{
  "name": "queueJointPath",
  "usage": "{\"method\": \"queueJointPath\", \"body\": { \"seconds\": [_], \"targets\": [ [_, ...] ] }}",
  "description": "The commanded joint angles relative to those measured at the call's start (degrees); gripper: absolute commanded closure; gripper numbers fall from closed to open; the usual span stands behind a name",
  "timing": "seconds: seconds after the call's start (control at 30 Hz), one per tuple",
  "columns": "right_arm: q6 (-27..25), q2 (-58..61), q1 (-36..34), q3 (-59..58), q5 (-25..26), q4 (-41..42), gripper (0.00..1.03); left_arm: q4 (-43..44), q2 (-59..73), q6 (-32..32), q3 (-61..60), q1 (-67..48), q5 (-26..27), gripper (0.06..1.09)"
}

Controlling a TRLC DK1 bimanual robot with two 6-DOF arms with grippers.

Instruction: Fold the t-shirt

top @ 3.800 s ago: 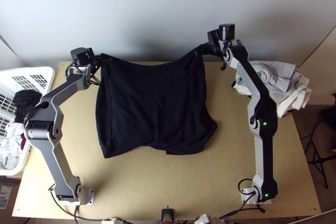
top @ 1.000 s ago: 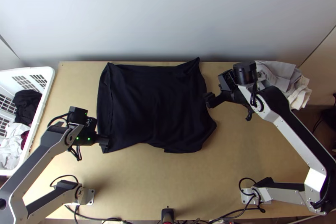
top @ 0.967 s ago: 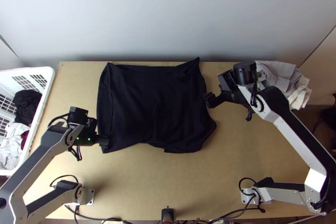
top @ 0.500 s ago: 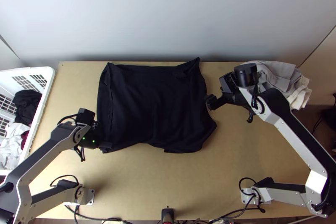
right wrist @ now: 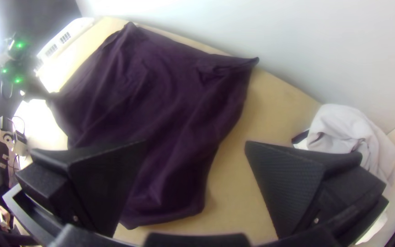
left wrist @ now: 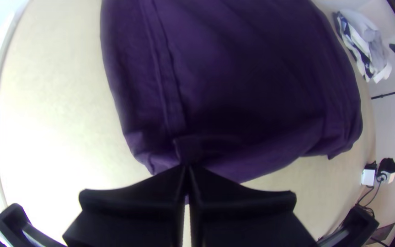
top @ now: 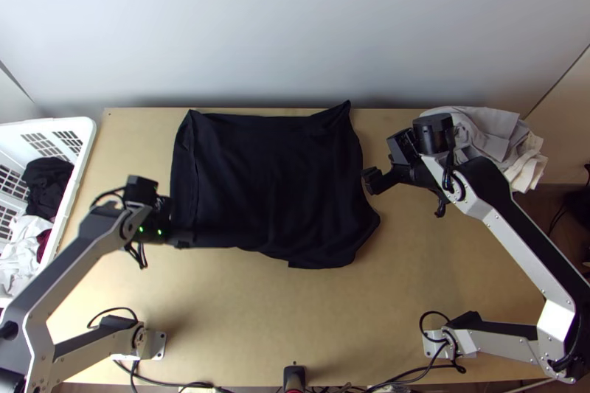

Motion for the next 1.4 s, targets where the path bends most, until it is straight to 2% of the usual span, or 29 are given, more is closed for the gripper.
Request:
{"method": "queueJointPath", "body": {
  "seconds": [0.0, 0.17, 0.37, 0.47, 0.5, 0.53, 0.57, 0.63, 0.67, 0.8, 0.87, 1.03, 1.3, 1.37],
  "targets": [
    [-0.2, 0.1, 0.0, -0.6, 0.0, 0.5, 0.04, -1.4, 4.0, 0.0, 8.7, 5.6, 2.0, 1.05],
    [-0.4, 0.3, 0.0, -1.3, 0.0, 0.8, 0.04, -1.6, 10.0, -2.4, 15.2, 8.0, 3.7, 1.05],
    [-0.5, 0.7, 0.1, -1.9, 0.0, 1.0, 0.04, 3.8, 19.5, -5.0, 20.2, 8.0, 3.7, 1.05],
    [-0.5, 0.6, 0.1, -2.5, -0.1, 1.0, 0.04, 5.2, 24.8, -7.0, 24.2, 8.1, 3.6, 1.01],
    [-0.5, 0.6, 0.1, -2.7, 0.0, 1.0, 0.04, 5.6, 26.4, -7.5, 25.5, 8.0, 3.6, 0.94],
    [-0.5, 0.6, 0.1, -3.0, -0.1, 0.9, 0.04, 6.0, 28.1, -7.6, 26.5, 8.0, 3.6, 0.82],
    [-0.5, 0.6, 0.2, -3.2, -0.1, 0.8, 0.04, 6.0, 29.6, -7.3, 27.7, 7.6, 3.6, 0.65],
    [-0.5, 0.6, 0.2, -3.5, -0.1, 0.6, 0.04, 5.8, 31.8, -5.2, 29.4, 7.3, 3.6, 0.13],
    [-0.5, 0.6, 0.2, -3.6, -0.1, 0.5, 0.04, 5.1, 32.3, -4.6, 30.1, 7.1, 3.5, 0.10],
    [-0.5, 0.5, 0.2, -3.6, -0.1, 0.3, 0.04, 4.7, 30.3, -4.8, 30.1, 8.5, 3.5, 0.10],
    [-0.5, 0.5, 0.2, -3.7, -0.1, 0.3, 0.04, 1.9, 29.0, -4.4, 30.1, 9.9, 3.5, 0.10],
    [-0.5, 0.6, 0.2, -3.7, -0.1, 0.5, 0.04, -4.3, 26.0, 0.1, 26.4, 12.5, 3.5, 0.10],
    [-0.5, 0.5, 0.3, -3.5, -0.1, 0.5, 0.04, -1.5, 23.9, 4.4, 19.1, 14.7, 3.6, 0.11],
    [-0.5, 0.4, 0.3, -3.5, -0.1, 0.4, 0.04, 0.8, 23.1, 5.5, 17.7, 14.1, 3.6, 0.17]
  ]
}}
